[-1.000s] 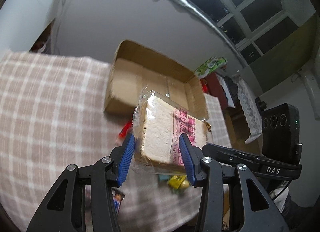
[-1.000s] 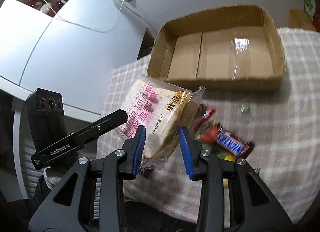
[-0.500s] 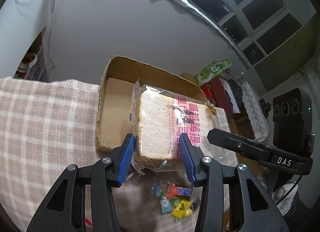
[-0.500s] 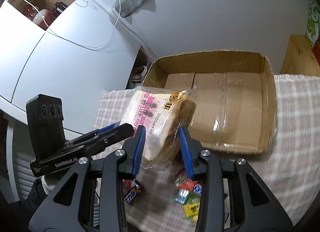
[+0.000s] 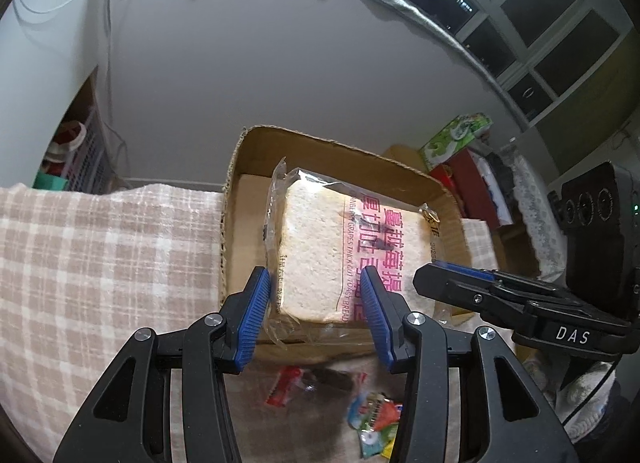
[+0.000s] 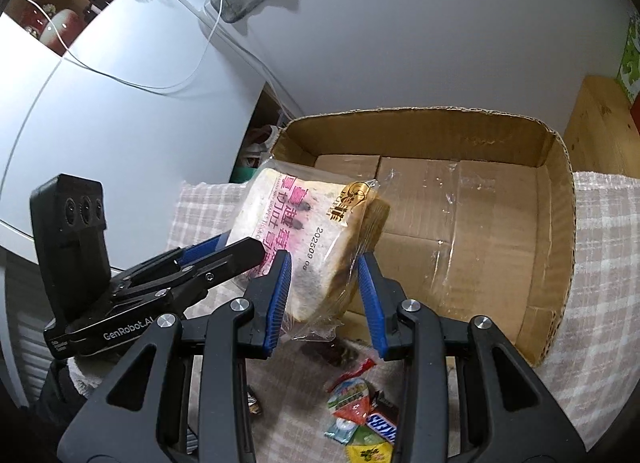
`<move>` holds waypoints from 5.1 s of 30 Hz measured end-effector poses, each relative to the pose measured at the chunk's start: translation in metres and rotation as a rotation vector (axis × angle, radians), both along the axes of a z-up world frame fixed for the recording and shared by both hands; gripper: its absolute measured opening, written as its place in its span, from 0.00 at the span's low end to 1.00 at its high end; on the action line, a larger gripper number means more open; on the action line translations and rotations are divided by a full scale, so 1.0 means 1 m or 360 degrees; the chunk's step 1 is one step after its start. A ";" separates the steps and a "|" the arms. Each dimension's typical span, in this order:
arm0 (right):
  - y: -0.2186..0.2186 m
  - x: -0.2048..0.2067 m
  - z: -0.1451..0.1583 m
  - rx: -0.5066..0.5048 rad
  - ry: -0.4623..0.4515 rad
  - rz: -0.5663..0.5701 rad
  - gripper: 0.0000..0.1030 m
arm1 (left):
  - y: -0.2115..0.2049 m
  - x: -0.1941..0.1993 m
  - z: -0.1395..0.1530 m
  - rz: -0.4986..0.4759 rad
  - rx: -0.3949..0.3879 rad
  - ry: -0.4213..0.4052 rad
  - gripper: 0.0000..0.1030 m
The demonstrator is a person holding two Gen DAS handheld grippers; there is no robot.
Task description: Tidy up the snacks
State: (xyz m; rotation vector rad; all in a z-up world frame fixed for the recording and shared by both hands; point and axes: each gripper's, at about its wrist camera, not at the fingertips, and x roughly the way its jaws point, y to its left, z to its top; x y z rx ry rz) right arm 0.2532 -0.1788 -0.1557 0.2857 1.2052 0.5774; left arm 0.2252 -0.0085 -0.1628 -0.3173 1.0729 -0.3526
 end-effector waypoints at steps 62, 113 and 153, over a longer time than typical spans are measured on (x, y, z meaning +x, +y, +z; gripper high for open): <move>-0.053 -0.184 -0.059 -0.0672 -0.0099 0.0587 0.50 | 0.046 -0.206 -0.030 0.0035 0.0111 0.0183 0.45; -0.019 -0.093 -0.077 -0.0610 -0.0073 0.0667 0.10 | 0.027 -0.182 -0.065 -0.0074 0.0261 0.0198 0.27; -0.057 -0.045 0.013 -0.0364 -0.0316 0.0251 0.09 | -0.014 -0.082 0.019 -0.0147 0.0098 -0.0141 0.27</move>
